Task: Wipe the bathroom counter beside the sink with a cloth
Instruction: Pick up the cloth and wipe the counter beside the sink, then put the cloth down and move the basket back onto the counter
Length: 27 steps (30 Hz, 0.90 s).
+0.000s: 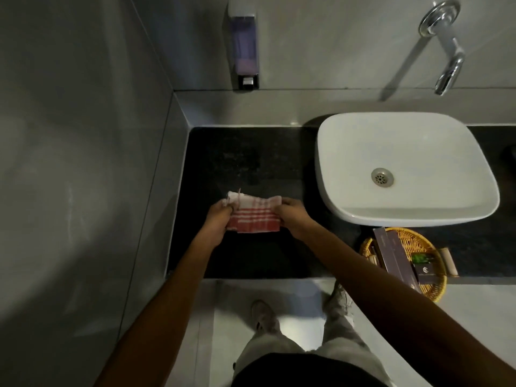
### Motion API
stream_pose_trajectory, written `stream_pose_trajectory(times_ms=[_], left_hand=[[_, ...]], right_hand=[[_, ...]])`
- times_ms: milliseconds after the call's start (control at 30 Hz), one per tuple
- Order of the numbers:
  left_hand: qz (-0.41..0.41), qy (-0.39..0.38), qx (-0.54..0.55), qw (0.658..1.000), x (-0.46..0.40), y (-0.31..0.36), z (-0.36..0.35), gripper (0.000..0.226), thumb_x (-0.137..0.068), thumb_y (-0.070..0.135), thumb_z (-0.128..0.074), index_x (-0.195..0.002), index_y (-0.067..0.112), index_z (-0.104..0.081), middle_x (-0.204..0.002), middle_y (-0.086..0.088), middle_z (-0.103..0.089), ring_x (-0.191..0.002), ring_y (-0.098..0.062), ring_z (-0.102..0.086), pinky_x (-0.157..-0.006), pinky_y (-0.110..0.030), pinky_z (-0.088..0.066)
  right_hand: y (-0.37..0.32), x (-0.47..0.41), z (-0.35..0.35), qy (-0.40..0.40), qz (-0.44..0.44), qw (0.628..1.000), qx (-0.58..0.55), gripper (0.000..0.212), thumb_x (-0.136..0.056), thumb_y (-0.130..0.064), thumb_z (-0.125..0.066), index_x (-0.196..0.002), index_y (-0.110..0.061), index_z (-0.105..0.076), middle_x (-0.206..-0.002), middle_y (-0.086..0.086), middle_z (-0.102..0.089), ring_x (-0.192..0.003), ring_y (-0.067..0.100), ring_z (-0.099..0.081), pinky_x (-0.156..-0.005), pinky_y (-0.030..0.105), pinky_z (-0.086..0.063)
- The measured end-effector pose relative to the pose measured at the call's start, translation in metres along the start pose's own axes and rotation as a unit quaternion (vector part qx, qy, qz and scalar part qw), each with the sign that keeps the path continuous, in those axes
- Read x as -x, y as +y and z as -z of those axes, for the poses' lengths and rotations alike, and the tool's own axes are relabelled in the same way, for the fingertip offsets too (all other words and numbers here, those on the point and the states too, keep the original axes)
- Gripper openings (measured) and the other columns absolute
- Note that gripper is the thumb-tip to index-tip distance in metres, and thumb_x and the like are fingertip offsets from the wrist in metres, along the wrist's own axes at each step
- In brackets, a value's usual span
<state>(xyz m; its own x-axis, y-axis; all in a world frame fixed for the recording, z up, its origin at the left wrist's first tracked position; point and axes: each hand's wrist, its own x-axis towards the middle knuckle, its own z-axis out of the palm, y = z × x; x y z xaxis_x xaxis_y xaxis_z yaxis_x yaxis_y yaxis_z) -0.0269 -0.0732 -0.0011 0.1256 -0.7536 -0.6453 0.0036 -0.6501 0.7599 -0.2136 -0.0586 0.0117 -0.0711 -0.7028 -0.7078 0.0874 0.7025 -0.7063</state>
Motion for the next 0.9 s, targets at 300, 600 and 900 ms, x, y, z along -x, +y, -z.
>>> stream_pose_trajectory(times_ms=[300, 600, 900], left_hand=[[-0.112, 0.055, -0.277, 0.953, -0.043, 0.057, 0.001, 0.046, -0.101, 0.012, -0.054, -0.146, 0.003, -0.05, -0.144, -0.02, -0.057, -0.124, -0.033, -0.062, -0.098, -0.042, -0.056], [-0.399, 0.085, -0.554, 0.726, 0.141, -0.069, -0.135, 0.072, -0.102, 0.052, -0.039, -0.164, 0.021, -0.021, -0.173, -0.018, -0.01, -0.16, -0.041, -0.002, -0.129, -0.057, -0.005], [-0.165, -0.098, -0.596, 0.78, 0.181, -0.136, -0.289, 0.085, -0.098, 0.07, -0.028, -0.162, 0.033, 0.015, -0.173, -0.016, 0.014, -0.158, -0.048, 0.007, -0.125, -0.065, -0.01]], right_hand=[[-0.058, -0.045, -0.016, 0.073, 0.102, 0.968, 0.22, 0.048, -0.101, -0.029, -0.062, -0.141, -0.001, -0.059, -0.139, 0.021, -0.065, -0.13, 0.035, -0.062, -0.109, 0.042, -0.051], [0.05, 0.07, 0.152, 0.168, 0.485, 0.592, 0.622, 0.054, -0.094, -0.028, -0.052, -0.146, -0.016, -0.053, -0.167, 0.018, -0.035, -0.156, 0.041, -0.026, -0.126, 0.063, -0.019], [0.102, 0.105, 0.337, 0.177, 0.106, 0.666, 0.717, 0.07, -0.089, -0.048, -0.063, -0.149, -0.018, -0.046, -0.17, 0.027, -0.018, -0.155, 0.052, -0.019, -0.119, 0.069, -0.024]])
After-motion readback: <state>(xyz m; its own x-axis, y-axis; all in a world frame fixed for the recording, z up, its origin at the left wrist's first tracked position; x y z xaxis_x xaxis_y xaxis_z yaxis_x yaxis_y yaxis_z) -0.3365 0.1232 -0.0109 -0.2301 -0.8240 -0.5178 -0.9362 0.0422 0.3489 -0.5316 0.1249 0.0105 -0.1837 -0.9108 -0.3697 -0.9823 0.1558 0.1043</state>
